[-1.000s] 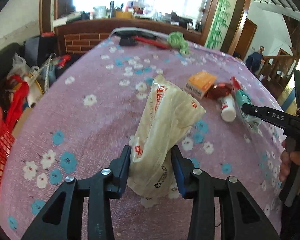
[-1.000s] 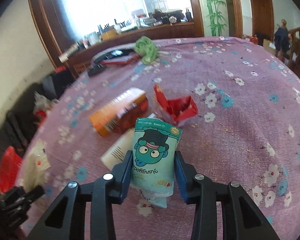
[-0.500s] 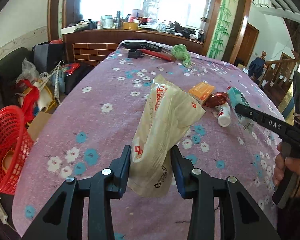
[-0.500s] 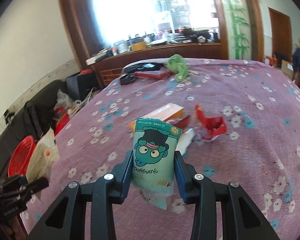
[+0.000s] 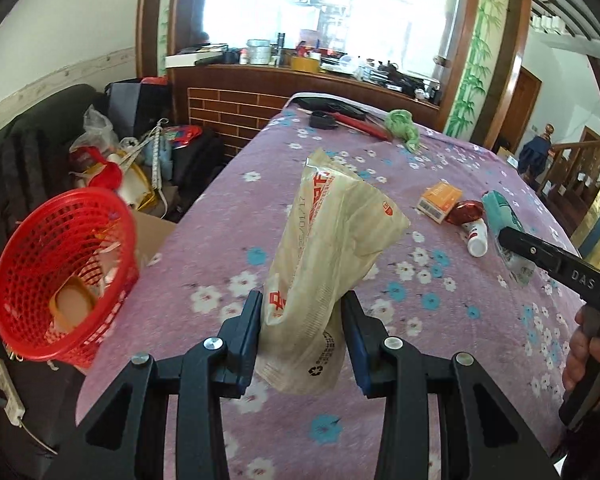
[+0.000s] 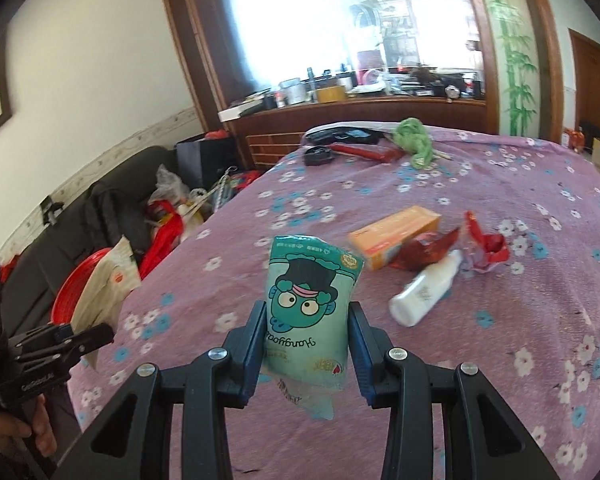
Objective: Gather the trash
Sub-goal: 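Carry the white bag and tissue pack over the red wastebasket with both tools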
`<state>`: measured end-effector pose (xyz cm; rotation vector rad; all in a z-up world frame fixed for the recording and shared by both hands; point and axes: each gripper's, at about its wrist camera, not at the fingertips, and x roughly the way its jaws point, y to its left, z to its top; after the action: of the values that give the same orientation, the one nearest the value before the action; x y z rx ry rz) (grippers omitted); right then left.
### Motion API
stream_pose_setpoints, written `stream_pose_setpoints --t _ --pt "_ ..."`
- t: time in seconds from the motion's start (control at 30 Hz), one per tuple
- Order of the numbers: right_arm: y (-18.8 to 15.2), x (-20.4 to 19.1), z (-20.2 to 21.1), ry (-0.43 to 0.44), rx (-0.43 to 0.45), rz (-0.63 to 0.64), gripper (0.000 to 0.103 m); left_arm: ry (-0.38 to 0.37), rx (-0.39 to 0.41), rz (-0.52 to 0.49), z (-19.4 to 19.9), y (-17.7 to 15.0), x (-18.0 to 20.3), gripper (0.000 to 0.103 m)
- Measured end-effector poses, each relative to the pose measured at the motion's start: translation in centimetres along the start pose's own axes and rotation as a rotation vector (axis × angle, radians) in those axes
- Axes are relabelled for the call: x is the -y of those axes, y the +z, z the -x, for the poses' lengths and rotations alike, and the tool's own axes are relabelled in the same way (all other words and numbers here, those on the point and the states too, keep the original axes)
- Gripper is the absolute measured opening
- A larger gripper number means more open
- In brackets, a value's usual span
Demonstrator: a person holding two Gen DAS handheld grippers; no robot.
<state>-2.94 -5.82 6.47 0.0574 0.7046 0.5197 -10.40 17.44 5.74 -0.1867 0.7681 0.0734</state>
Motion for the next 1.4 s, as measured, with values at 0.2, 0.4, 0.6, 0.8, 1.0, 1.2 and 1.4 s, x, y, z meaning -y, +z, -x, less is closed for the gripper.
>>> stream_pose_setpoints --t 0.2,0.4,0.6,0.8,1.0,1.2,1.4 --pt "0.3 -3.7 0.2 0.046 0.0 0.052 0.042 0.025 0.024 0.012 1.6 -0.5 -1.8 0.041" --pt "0.2 -6.5 -0.3 0.108 -0.018 0.074 0.042 0.043 0.053 0.037 3.1 -0.7 -3.9 0.041" --pt "0.2 -8.8 -1.4 0.168 -0.046 0.066 0.042 0.075 0.067 0.079 4.6 -1.3 -6.9 0.041" --pt "-0.2 -11.7 -1.9 0.198 -0.059 0.101 0.042 0.089 0.075 0.117 5.2 -2.1 -9.2 0.041" --pt "-0.7 -13.8 -2.1 0.215 -0.071 0.123 0.042 0.087 0.081 0.125 5.5 -2.4 -10.5 0.041" --pt "-1.2 -16.0 -2.3 0.25 -0.085 0.131 0.042 0.094 0.091 0.123 6.1 -2.3 -12.6 0.041" --pt "-1.8 -18.6 -2.9 0.273 -0.099 0.16 0.042 0.124 0.092 0.123 6.4 -1.8 -15.0 0.041"
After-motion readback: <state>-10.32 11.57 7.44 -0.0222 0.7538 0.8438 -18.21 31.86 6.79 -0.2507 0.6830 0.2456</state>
